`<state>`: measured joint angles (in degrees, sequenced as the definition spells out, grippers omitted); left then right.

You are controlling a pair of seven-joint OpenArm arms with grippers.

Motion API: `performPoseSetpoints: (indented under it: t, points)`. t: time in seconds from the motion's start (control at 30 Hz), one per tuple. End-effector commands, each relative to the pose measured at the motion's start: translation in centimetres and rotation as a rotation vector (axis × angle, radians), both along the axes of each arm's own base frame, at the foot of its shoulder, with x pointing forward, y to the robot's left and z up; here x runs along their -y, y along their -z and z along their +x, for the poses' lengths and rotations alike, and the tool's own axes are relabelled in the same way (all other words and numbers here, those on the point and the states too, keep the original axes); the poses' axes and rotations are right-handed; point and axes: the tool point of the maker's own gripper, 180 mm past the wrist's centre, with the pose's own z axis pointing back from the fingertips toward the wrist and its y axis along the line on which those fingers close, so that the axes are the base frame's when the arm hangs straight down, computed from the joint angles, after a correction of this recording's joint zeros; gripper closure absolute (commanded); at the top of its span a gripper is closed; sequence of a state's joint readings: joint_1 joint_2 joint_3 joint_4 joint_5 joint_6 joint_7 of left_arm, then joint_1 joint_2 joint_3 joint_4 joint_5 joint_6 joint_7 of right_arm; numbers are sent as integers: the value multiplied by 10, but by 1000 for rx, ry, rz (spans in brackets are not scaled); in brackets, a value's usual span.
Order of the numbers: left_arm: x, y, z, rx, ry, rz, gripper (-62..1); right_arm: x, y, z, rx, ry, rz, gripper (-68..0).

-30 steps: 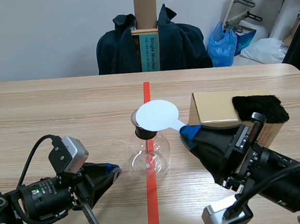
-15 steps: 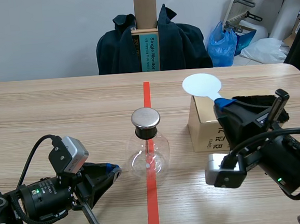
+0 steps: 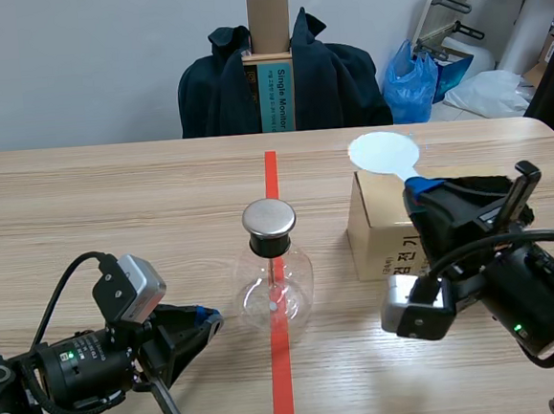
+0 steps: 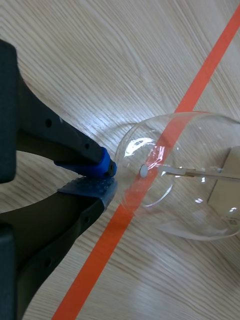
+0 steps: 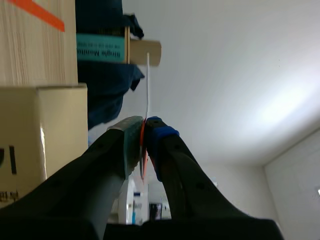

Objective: Do the electroscope experiment.
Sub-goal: 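Move the plate toward and away from the electroscope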

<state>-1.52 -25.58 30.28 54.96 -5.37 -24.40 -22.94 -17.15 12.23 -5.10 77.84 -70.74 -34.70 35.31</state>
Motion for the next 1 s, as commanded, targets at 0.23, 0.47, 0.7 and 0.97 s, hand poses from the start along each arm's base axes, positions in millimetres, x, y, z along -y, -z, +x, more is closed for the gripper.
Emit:
performPoseSetpoints:
  t: [0.23, 0.47, 0.7, 0.97]
  points:
    - [3, -12, 6, 29, -6, -36, -27, -30, -10, -19, 43, -232, -32, -8]
    - [3, -12, 6, 31, -6, -38, -27, -46, -7, -37, 37, -367, -48, -8]
    - [3, -12, 6, 31, -6, -38, -27, -53, -5, -47, 34, -432, -55, -8]
    - [3, -12, 6, 32, -7, -38, -27, -56, -5, -51, 33, -462, -59, -8]
